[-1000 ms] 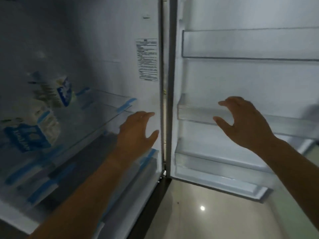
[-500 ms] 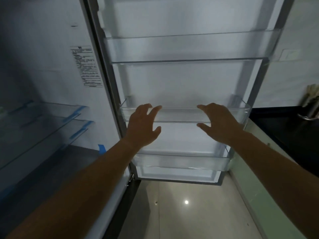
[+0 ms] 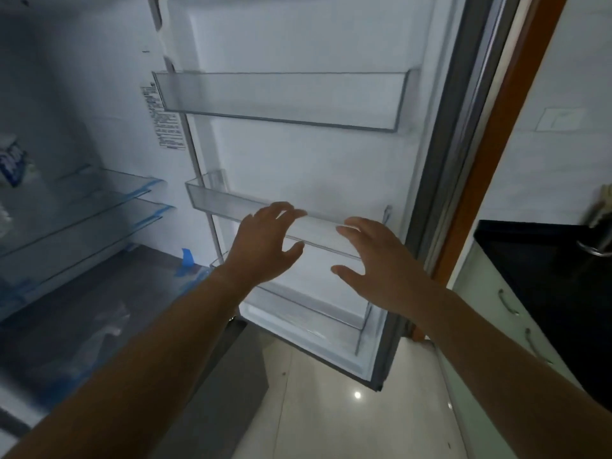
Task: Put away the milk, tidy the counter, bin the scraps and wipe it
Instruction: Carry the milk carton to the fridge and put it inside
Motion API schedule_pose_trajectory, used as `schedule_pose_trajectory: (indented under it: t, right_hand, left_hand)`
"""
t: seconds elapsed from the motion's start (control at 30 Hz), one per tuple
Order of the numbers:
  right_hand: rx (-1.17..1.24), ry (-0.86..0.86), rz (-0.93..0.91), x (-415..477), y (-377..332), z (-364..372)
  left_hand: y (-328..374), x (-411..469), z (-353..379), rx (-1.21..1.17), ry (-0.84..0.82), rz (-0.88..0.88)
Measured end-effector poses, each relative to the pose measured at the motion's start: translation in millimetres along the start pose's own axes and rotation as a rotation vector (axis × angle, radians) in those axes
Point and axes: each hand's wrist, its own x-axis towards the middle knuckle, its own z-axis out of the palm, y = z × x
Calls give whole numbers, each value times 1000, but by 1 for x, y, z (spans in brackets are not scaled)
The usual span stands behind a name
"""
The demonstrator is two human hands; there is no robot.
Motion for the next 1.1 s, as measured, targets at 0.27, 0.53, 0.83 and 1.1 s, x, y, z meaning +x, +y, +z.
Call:
schedule_pose_trajectory:
  t: [0.27, 0.53, 0.83, 1.1]
  right_hand:
    - [328, 176, 11, -61, 9, -12]
    - [386, 281, 86, -76, 31, -24]
    - [452, 447, 37, -82, 13, -17]
    - [590, 427, -25, -68, -37, -3]
  left_hand:
    - [49, -30, 3, -65, 92, -33]
    - [71, -51, 0, -86, 76, -65]
    - [47, -97, -30, -138, 130, -116]
    - [16, -150, -67, -87, 102, -268]
